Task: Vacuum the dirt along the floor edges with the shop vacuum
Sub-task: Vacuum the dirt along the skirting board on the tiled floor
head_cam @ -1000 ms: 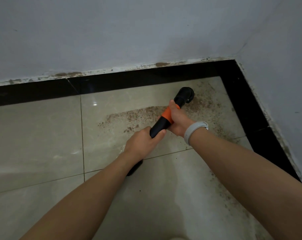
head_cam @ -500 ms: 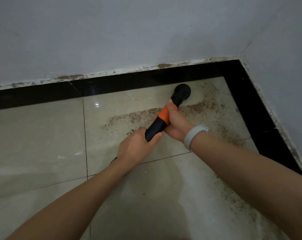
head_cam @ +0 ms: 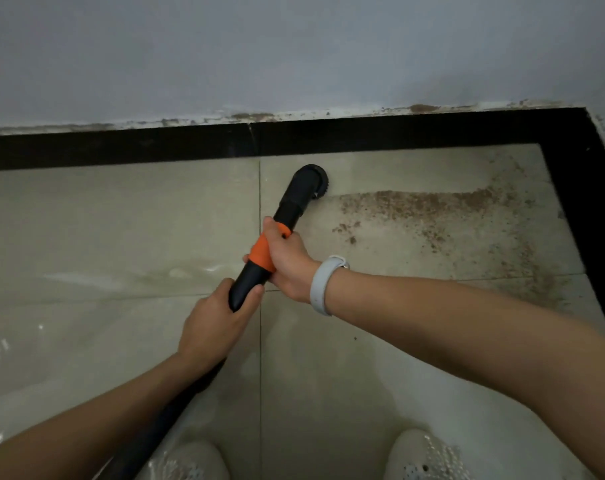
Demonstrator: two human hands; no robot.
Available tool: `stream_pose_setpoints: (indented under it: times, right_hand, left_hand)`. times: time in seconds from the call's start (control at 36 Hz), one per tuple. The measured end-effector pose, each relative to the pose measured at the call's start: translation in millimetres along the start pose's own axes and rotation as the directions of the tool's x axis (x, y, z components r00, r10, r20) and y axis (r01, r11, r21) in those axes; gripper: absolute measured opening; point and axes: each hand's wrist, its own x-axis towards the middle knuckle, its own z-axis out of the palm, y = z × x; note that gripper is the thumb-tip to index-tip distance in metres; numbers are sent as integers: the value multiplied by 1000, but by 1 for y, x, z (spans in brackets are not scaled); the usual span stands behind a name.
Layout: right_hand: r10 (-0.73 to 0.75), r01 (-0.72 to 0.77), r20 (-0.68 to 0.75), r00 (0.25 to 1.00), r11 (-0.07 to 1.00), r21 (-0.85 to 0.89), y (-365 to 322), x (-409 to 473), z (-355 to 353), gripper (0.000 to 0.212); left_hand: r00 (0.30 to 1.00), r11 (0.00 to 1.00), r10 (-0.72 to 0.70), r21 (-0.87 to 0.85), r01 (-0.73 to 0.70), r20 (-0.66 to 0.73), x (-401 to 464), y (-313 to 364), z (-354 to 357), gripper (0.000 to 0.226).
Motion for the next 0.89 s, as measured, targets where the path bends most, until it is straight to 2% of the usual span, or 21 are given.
stream_pose_setpoints:
  times: [0.11,0.25,0.33,0.5,0.61,0.78,0.89]
  right_hand:
    - [41,-38,57,998,998,-56,22,-5,24,43]
    - [104,-100,62,993,993,-70,40,-12,37,36]
    - [141,-133,42,989,979,-156,53,-14,37,38]
    - [236,-211,55,970,934,-290,74,-28,30,18]
    - [333,-295,81,939,906,-303,91,-32,36,22]
    - [401,-334,141,905,877,-344,107,-34,59,18]
    - [374,-303,158,914,887,-350,101,-27,77,18]
  left_hand:
    - [998,995,-58,-85,58,-9,-13,-16,-10,35]
    - [996,992,-91,-90,92,9,-26,-33,-18,35]
    - [995,994,-94,-52,95,18,-35,-48,-21,36]
    - [994,992,-100,78,97,41,-59,-79,-28,35]
    - [993,984,-103,152,94,50,-73,-99,-32,30]
    - [986,967,-167,192,167,-19,-83,-121,-40,29]
    - [981,963,-182,190,193,-75,-71,-122,-46,29]
